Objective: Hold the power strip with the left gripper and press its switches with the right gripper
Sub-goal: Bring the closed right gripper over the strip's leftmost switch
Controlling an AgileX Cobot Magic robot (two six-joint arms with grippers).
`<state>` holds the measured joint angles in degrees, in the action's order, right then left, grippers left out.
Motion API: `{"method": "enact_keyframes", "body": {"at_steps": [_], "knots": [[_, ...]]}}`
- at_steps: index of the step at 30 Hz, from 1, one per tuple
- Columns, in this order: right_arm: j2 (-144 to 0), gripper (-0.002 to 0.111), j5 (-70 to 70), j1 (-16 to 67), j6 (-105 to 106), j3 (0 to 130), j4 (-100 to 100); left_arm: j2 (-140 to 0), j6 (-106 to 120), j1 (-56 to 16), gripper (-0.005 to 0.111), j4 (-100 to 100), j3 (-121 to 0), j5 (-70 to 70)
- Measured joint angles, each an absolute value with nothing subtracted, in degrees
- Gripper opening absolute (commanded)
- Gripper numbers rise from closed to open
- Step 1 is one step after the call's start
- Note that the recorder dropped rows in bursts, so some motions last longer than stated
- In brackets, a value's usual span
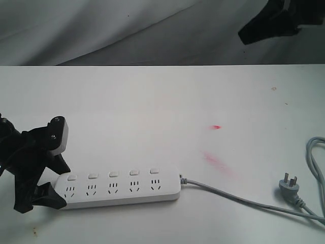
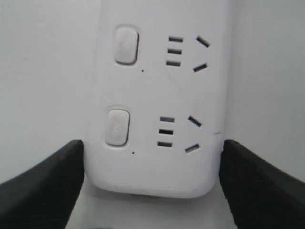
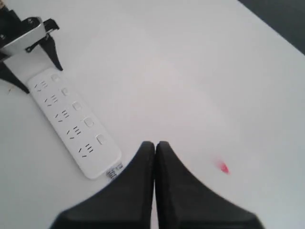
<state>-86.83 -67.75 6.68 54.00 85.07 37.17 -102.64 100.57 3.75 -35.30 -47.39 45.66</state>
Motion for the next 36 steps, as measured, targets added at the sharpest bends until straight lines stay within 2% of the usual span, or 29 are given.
{"method": "enact_keyframes", "body": {"at_steps": [4, 6, 10, 13, 16, 24, 36], "knots": [[-87.23, 0.000, -68.71, 7.13, 62.80, 85.07, 43.60, -102.64, 100.57, 3.75, 0.040, -35.30, -47.39, 45.66], [-87.23, 0.006, -68.06, 9.30, 65.65, 85.07, 44.60, -102.64, 100.57, 3.75, 0.040, -35.30, -47.39, 45.66], [-88.78, 0.039, -67.44, 15.06, 67.35, 85.07, 40.15, -102.64, 100.57, 3.75, 0.040, -35.30, -47.39, 45.66], [-89.75, 0.056, -66.66, 17.73, 67.72, 84.08, 38.08, -102.64, 100.67, 3.75, 0.040, -35.30, -47.39, 45.66], [-90.30, 0.064, -63.67, 19.39, 67.50, 82.94, 38.29, -102.64, 100.67, 3.75, 0.040, -35.30, -47.39, 45.66], [-94.52, 0.070, -59.13, 22.92, 66.77, 81.56, 39.82, -102.64, 100.67, 3.75, 0.040, -35.30, -47.39, 45.66], [-97.34, 0.068, -59.93, 24.61, 65.52, 81.16, 42.88, -102.64, 100.67, 3.75, 0.040, -35.30, -47.39, 45.66]]}}
